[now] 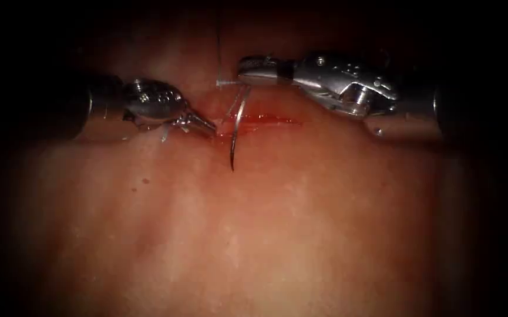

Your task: Wound Closure

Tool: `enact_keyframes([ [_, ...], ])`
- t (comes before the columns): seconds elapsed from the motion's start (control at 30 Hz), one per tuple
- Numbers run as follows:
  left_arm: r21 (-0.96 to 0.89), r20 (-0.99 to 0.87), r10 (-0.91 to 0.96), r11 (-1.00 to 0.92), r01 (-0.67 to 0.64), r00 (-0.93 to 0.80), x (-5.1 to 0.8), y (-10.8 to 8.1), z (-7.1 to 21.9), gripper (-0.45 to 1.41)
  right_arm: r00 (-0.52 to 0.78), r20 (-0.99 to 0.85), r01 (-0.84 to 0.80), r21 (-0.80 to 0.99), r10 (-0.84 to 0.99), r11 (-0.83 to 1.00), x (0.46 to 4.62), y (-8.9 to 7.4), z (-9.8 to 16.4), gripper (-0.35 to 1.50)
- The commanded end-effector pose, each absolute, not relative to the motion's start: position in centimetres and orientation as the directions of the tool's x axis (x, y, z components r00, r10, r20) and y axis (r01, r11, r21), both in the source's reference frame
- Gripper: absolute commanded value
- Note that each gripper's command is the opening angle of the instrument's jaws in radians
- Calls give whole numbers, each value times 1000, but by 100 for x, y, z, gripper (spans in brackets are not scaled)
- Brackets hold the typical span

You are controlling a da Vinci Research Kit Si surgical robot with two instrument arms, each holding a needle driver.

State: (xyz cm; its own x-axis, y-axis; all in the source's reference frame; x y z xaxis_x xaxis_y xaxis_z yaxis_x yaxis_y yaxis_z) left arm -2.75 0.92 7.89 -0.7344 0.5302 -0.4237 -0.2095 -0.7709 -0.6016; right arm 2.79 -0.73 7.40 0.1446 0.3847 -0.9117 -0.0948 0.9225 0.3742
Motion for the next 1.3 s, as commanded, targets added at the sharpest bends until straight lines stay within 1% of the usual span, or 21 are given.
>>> enact_keyframes([
  [0.03,-599,-424,524,-774,-205,-739,-280,96,798,-40,146,-915,-95,365,376,926,288,-68,744,-35],
  [0.27,-601,-417,503,-778,-186,-757,-276,103,815,-38,153,-931,-92,321,332,942,292,-69,744,-35],
  [0.33,-615,-399,490,-770,-170,-775,-279,112,822,-45,154,-934,-91,310,321,946,292,-68,744,-35],
  [0.43,-638,-361,468,-755,-152,-807,-287,120,827,-45,155,-936,-90,305,316,948,292,-68,744,-35],
  [0.57,-679,-327,400,-730,-82,-856,-289,110,825,-45,154,-940,-90,294,305,952,292,-68,744,-35],
  [0.67,-712,-340,358,-702,-11,-870,-287,98,824,-45,155,-943,-95,282,294,955,292,-66,745,-35],
  [0.83,-730,-335,274,-681,65,-901,-283,89,820,-45,150,-944,-99,282,295,954,292,-66,746,-35],
  [0.87,-744,-341,252,-661,96,-906,-283,86,818,-45,148,-946,-100,277,290,956,292,-66,746,-35],
  [0.93,-788,-315,250,-606,106,-916,-285,81,814,-45,145,-948,-104,271,285,957,291,-64,747,-35],
  [0.97,-793,-311,245,-599,109,-919,-286,79,813,-33,141,-950,-108,266,279,958,291,-63,747,-35],
  [1.0,-802,-310,247,-586,113,-918,-289,77,811,-16,140,-953,-114,254,269,960,290,-61,749,-35],
  [1.13,-816,-331,266,-563,133,-905,-295,74,810,-6,143,-960,-134,224,243,965,289,-58,752,-35],
  [1.3,-819,-338,273,-557,138,-901,-300,81,808,-6,147,-966,-165,188,212,968,289,-51,757,-35],
])
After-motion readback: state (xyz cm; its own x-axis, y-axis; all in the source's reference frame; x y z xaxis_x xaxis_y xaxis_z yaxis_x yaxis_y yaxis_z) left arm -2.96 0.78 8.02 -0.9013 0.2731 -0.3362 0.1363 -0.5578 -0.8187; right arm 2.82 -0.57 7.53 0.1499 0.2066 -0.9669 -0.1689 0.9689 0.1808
